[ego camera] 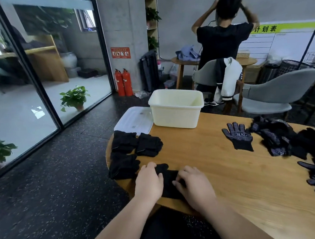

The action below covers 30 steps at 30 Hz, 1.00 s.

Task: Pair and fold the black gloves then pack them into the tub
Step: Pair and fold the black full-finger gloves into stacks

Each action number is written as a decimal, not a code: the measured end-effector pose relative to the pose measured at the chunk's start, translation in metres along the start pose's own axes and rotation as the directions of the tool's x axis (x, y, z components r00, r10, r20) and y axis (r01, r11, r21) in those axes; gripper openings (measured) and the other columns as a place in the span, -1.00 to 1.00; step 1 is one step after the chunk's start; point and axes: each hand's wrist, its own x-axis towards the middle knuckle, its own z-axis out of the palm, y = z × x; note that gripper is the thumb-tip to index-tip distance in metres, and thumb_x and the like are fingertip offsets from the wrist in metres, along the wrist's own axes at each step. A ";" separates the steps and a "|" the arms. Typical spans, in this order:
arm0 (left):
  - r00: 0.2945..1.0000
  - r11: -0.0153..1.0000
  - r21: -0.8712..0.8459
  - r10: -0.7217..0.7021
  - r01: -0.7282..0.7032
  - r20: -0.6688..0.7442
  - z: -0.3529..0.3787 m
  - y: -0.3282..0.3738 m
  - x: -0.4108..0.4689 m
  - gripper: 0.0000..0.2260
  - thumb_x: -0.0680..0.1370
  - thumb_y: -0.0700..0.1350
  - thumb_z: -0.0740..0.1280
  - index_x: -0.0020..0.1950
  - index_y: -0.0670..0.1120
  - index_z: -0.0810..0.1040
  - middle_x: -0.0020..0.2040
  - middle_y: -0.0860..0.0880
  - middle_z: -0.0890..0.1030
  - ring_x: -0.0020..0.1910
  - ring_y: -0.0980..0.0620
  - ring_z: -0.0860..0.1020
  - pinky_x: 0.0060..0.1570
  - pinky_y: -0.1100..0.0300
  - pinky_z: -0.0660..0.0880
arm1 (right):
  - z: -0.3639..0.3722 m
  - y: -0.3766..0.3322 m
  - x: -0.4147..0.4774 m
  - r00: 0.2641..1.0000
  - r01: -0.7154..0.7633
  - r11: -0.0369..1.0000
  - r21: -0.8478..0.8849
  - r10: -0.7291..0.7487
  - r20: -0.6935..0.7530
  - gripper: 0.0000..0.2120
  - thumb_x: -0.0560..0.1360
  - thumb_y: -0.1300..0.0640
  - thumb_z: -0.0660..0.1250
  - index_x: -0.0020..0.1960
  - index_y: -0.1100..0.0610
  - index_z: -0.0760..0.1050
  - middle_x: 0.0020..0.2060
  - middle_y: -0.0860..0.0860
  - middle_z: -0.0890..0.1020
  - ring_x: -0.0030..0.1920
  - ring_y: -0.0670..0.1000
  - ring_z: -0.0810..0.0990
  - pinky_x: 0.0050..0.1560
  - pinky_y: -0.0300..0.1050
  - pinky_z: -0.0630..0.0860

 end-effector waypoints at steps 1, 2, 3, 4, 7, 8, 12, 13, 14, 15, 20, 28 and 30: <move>0.998 0.998 -0.040 -0.055 0.056 0.028 -0.003 0.002 0.004 -0.63 0.68 -0.02 0.35 0.48 -0.02 0.43 0.32 -0.04 0.53 0.23 -0.04 0.58 0.15 0.08 0.60 | 0.000 -0.003 0.003 1.000 -0.014 1.000 0.014 0.014 0.001 -0.83 0.62 -0.17 0.36 -0.08 -0.13 0.52 -0.07 -0.24 0.46 -0.02 -0.07 0.44 -0.02 -0.13 0.44; 0.993 0.992 -0.075 -0.102 0.106 0.052 -0.005 0.003 0.008 -0.62 0.66 -0.04 0.39 0.46 -0.04 0.42 0.28 -0.06 0.55 0.19 -0.06 0.59 0.10 0.08 0.60 | 0.000 -0.005 0.005 0.999 -0.032 0.999 0.032 0.032 0.006 -0.82 0.59 -0.16 0.40 -0.13 -0.13 0.50 -0.11 -0.24 0.44 -0.04 -0.07 0.44 -0.02 -0.13 0.44; 0.987 0.982 -0.112 -0.144 0.152 0.069 -0.007 0.003 0.011 -0.62 0.64 -0.05 0.42 0.42 -0.05 0.42 0.22 -0.07 0.58 0.14 -0.07 0.61 0.03 0.10 0.58 | 0.001 -0.006 0.007 0.999 -0.047 0.998 0.050 0.047 0.008 -0.79 0.57 -0.15 0.43 -0.16 -0.14 0.48 -0.13 -0.23 0.44 -0.06 -0.07 0.45 0.02 -0.13 0.45; 0.980 0.968 -0.158 -0.183 0.194 0.081 -0.008 0.002 0.014 -0.62 0.63 -0.06 0.44 0.39 -0.06 0.42 0.17 -0.08 0.61 0.09 -0.08 0.62 -0.04 0.12 0.56 | 0.002 -0.007 0.009 0.998 -0.063 0.995 0.072 0.063 0.008 -0.77 0.56 -0.13 0.46 -0.18 -0.14 0.47 -0.14 -0.23 0.45 -0.07 -0.08 0.47 0.07 -0.14 0.45; 0.967 0.917 -0.306 -0.243 0.256 0.081 -0.008 -0.001 0.017 -0.63 0.58 -0.09 0.49 0.33 -0.03 0.45 0.09 -0.04 0.63 0.04 -0.04 0.62 -0.02 0.12 0.55 | 0.005 -0.009 0.015 0.992 -0.123 0.982 0.143 0.121 0.023 -0.77 0.52 -0.11 0.51 -0.19 -0.16 0.48 -0.11 -0.22 0.50 -0.04 -0.09 0.50 0.06 -0.19 0.43; 0.971 0.914 -0.329 -0.231 0.239 0.065 -0.009 -0.003 0.017 -0.64 0.58 -0.10 0.49 0.32 0.00 0.46 0.05 0.01 0.63 0.02 0.01 0.62 -0.01 0.14 0.56 | 0.005 -0.011 0.017 0.990 -0.141 0.978 0.156 0.137 0.033 -0.78 0.51 -0.10 0.52 -0.17 -0.16 0.48 -0.09 -0.22 0.50 -0.03 -0.09 0.49 0.01 -0.18 0.44; 0.995 0.949 -0.304 -0.095 0.083 -0.025 -0.022 -0.007 0.013 -0.67 0.60 -0.10 0.49 0.26 0.11 0.45 -0.05 0.14 0.60 -0.11 0.18 0.59 -0.12 0.23 0.56 | 0.009 -0.018 0.025 0.986 -0.165 0.970 0.176 0.161 0.039 -0.78 0.51 -0.10 0.51 -0.07 -0.17 0.45 -0.05 -0.19 0.44 -0.09 -0.09 0.50 -0.19 -0.15 0.45; 0.996 0.955 -0.292 -0.066 0.047 -0.056 -0.027 -0.008 0.013 -0.68 0.59 -0.09 0.50 0.25 0.13 0.46 -0.06 0.15 0.60 -0.12 0.19 0.60 -0.10 0.22 0.59 | 0.011 -0.020 0.027 0.987 -0.162 0.969 0.184 0.159 0.033 -0.78 0.52 -0.10 0.50 -0.05 -0.16 0.44 -0.04 -0.19 0.42 -0.13 -0.09 0.50 -0.23 -0.15 0.43; 0.996 0.959 -0.282 -0.042 0.017 -0.084 -0.031 -0.009 0.013 -0.68 0.58 -0.08 0.51 0.23 0.14 0.47 -0.05 0.15 0.61 -0.11 0.19 0.60 -0.07 0.18 0.62 | 0.013 -0.023 0.029 0.987 -0.160 0.968 0.196 0.157 0.028 -0.78 0.53 -0.09 0.49 -0.03 -0.15 0.43 -0.04 -0.18 0.39 -0.16 -0.10 0.49 -0.26 -0.16 0.41; 0.994 0.961 -0.278 -0.024 -0.006 -0.107 -0.037 -0.011 0.014 -0.68 0.57 -0.08 0.52 0.21 0.15 0.48 -0.04 0.15 0.62 -0.10 0.19 0.61 -0.05 0.15 0.64 | 0.016 -0.027 0.032 0.988 -0.155 0.965 0.210 0.153 0.024 -0.79 0.54 -0.07 0.47 -0.02 -0.15 0.42 -0.04 -0.18 0.37 -0.19 -0.10 0.49 -0.28 -0.17 0.39; 0.986 0.946 -0.318 0.001 -0.055 -0.167 -0.069 -0.019 0.026 -0.72 0.57 -0.08 0.53 0.18 0.14 0.52 -0.01 0.17 0.61 -0.08 0.21 0.60 -0.14 0.28 0.52 | 0.023 -0.052 0.049 0.991 -0.104 0.952 0.289 0.122 -0.046 -0.86 0.60 -0.01 0.41 0.08 -0.13 0.45 0.01 -0.16 0.35 -0.12 -0.06 0.51 -0.21 -0.19 0.46; 0.952 0.870 -0.491 -0.182 0.038 -0.248 -0.115 -0.066 0.059 -0.77 0.54 -0.09 0.56 0.08 0.14 0.58 -0.02 0.16 0.65 0.01 0.16 0.61 0.02 0.15 0.54 | 0.021 -0.101 0.089 0.993 0.053 0.949 0.312 -0.018 -0.113 -0.71 0.64 -0.02 0.34 0.35 -0.08 0.53 0.29 -0.12 0.41 0.26 0.00 0.50 0.14 -0.10 0.56; 0.940 0.879 -0.467 -0.236 0.098 -0.247 -0.112 -0.085 0.064 -0.81 0.57 -0.08 0.53 0.10 0.09 0.59 -0.03 0.15 0.64 0.03 0.10 0.63 0.07 0.14 0.52 | 0.022 -0.113 0.094 0.997 0.073 0.968 0.241 -0.079 0.015 -0.61 0.67 -0.07 0.29 0.49 -0.11 0.44 0.48 -0.08 0.34 0.40 0.06 0.41 0.32 -0.04 0.50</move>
